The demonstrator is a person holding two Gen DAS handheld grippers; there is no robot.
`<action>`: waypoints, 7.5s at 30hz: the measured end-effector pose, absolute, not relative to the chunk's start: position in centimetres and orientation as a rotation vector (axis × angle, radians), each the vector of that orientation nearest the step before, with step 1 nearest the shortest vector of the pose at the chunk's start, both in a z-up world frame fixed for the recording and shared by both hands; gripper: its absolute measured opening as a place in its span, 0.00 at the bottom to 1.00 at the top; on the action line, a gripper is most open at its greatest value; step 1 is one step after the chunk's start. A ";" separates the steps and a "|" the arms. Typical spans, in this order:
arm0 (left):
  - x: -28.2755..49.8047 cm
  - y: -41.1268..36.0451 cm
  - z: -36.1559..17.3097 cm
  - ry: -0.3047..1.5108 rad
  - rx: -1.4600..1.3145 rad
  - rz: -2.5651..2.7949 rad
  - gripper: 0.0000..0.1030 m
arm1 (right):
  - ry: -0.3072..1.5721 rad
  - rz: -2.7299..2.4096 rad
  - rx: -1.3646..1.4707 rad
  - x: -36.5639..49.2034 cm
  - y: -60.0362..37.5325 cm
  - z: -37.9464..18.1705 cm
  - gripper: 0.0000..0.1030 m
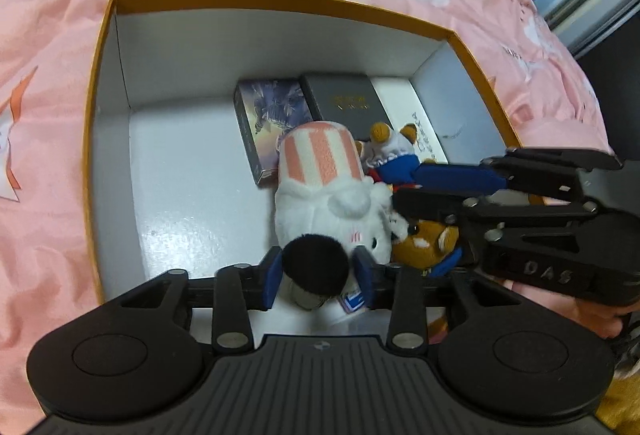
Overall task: Organize objects
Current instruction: 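Open both grippers to release the plush toys inside the box, then withdraw both grippers up out of the orange box, then reach the right gripper toward the loop of the pink carabiner pouch, then grasp the pink pouch's loop with the right gripper while the left grasps the pouch top, then grasp the pink card wallet with the right gripper while the left holds the pouch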
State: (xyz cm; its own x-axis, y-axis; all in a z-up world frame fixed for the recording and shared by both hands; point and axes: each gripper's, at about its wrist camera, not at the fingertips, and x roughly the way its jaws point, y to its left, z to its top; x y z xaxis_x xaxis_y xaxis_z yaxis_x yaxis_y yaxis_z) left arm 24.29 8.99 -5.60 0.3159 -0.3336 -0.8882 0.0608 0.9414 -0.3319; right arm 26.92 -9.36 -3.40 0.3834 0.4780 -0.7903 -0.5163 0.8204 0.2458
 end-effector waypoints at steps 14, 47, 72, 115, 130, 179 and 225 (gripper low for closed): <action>24.5 10.9 -2.8 1.194 -0.416 -0.343 0.16 | 0.971 0.625 0.027 27.2 -10.3 -2.9 0.28; 18.5 7.4 -1.0 0.846 -0.279 -0.081 0.38 | 0.920 0.562 0.039 23.0 -11.9 -1.2 0.30; 7.9 1.6 -4.5 1.077 -0.176 -0.239 0.37 | 0.938 0.313 0.020 6.2 -17.5 -3.5 0.55; 6.3 0.8 -7.0 1.144 -0.182 -0.288 0.36 | 1.177 0.376 -0.248 4.3 -13.9 -9.4 0.65; 6.0 1.2 -6.1 1.114 -0.171 -0.282 0.36 | 1.193 0.353 -0.282 4.6 -13.5 -10.1 0.60; 8.1 2.6 -5.2 0.824 0.169 -0.172 0.41 | 0.920 0.560 0.141 12.7 -8.1 -3.4 0.58; 8.6 9.2 -5.7 0.985 -0.327 -0.127 0.55 | 1.232 0.442 0.212 16.9 -16.2 -12.1 0.57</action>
